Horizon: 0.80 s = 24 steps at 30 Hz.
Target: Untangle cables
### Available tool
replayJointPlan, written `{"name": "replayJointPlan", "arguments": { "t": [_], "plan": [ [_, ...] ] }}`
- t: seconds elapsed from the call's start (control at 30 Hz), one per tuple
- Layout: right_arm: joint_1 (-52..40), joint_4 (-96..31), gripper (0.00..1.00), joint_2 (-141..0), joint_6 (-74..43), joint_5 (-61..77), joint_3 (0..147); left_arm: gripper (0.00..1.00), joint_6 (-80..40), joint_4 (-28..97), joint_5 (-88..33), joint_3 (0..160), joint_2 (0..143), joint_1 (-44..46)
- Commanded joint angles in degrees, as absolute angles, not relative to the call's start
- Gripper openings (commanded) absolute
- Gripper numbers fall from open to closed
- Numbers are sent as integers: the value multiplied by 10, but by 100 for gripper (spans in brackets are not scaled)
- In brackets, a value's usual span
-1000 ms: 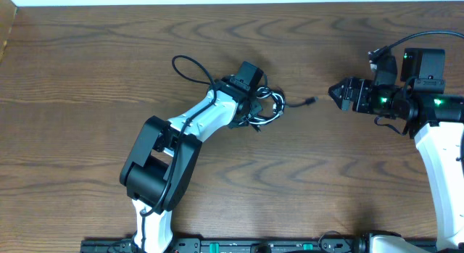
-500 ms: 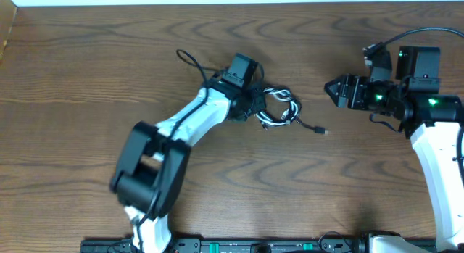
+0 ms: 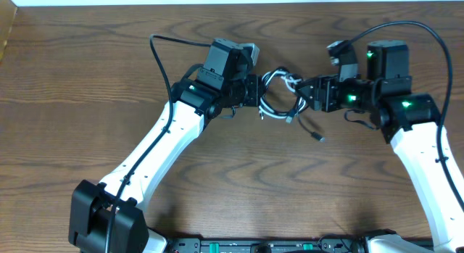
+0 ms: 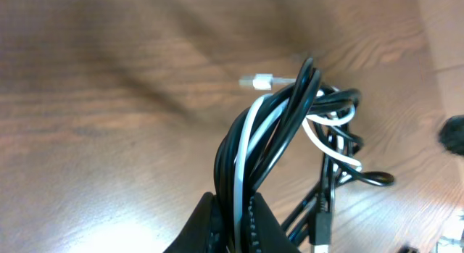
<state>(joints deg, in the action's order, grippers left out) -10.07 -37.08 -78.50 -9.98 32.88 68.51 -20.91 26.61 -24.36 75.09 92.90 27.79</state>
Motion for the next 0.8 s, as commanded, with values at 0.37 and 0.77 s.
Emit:
{"name": "replayJointPlan", "arguments": {
  "t": [0.37, 0.77],
  "plan": [
    [-155, -357, 53, -827, -130, 245, 696, 7, -106, 272, -449, 757, 930, 239],
    [-159, -272, 33, -850, -353, 267, 696, 7, -256, 235, -411, 755, 982, 231]
  ]
}}
